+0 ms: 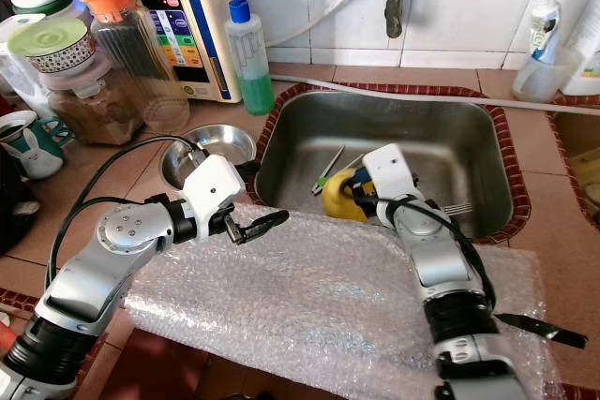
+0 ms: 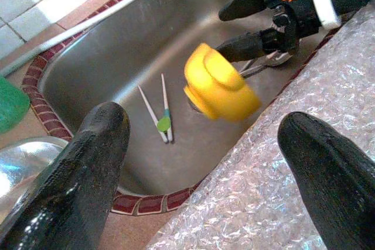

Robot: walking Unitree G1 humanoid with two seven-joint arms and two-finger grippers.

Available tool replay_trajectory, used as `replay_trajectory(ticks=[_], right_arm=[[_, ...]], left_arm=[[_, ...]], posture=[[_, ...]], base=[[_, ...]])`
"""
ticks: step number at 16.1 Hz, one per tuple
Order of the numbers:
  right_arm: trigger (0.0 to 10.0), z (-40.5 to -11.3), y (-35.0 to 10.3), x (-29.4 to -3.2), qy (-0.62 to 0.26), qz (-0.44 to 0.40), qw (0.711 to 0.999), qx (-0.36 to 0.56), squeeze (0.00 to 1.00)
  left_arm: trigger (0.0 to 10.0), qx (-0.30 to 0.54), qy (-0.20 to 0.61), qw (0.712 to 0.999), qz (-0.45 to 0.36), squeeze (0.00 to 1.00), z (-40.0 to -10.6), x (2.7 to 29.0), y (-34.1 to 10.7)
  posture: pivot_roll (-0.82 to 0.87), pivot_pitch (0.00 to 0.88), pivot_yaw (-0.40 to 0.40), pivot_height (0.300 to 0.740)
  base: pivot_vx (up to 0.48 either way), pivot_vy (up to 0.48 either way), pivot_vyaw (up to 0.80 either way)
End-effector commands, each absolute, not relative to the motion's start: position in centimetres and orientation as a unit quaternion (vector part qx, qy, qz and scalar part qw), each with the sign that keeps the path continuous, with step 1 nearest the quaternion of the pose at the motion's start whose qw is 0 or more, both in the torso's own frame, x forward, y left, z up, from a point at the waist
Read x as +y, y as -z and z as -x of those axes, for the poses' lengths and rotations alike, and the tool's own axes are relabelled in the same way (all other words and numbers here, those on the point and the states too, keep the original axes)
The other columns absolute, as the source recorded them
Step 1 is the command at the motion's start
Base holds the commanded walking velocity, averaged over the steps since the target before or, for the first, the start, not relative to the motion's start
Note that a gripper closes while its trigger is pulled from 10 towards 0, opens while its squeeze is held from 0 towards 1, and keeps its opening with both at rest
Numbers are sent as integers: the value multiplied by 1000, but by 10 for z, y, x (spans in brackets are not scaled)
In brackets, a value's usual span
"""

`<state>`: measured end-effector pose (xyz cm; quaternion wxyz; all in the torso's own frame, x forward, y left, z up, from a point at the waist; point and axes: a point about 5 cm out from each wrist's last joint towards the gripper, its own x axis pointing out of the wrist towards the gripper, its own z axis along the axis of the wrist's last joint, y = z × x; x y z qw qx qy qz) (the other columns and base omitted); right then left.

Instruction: Kitchen organization

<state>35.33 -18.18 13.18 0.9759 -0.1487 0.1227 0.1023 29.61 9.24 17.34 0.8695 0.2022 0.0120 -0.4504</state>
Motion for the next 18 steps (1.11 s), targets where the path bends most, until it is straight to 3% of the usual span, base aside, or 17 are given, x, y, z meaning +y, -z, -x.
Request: replay_trajectory(ticks=[1,7,13,16,17,18], right_arm=[[10000,-357,-138,-181,-96,129,981,111,1000],[10000,-360,-154,-174,-95,94,989,60,1000],[10000,-358,-154,-164,-113,134,983,47,1000],[10000,-356,-155,-153,-136,140,980,39,1000],[10000,-356,-155,-153,-137,140,980,39,1000],[10000,-356,-155,-152,-140,143,979,38,1000]], left_arm=[[10000,8,444,871,-210,1000,-295,94,-176],[10000,-6,415,887,-202,1000,-301,99,-183],[10000,-68,199,954,-212,1000,-339,138,-214],[10000,-25,47,992,-112,1000,-353,176,-210],[10000,-20,36,994,-104,1000,-354,179,-209],[10000,-10,22,995,-98,694,-354,184,-206]], posture=[[-211,99,165,740],[-208,99,166,740],[-206,100,165,740],[-207,99,165,740],[-209,99,165,740],[-209,99,165,740]], base=[[0,0,0],[0,0,0],[0,0,0],[0,0,0],[0,0,0],[0,0,0]])
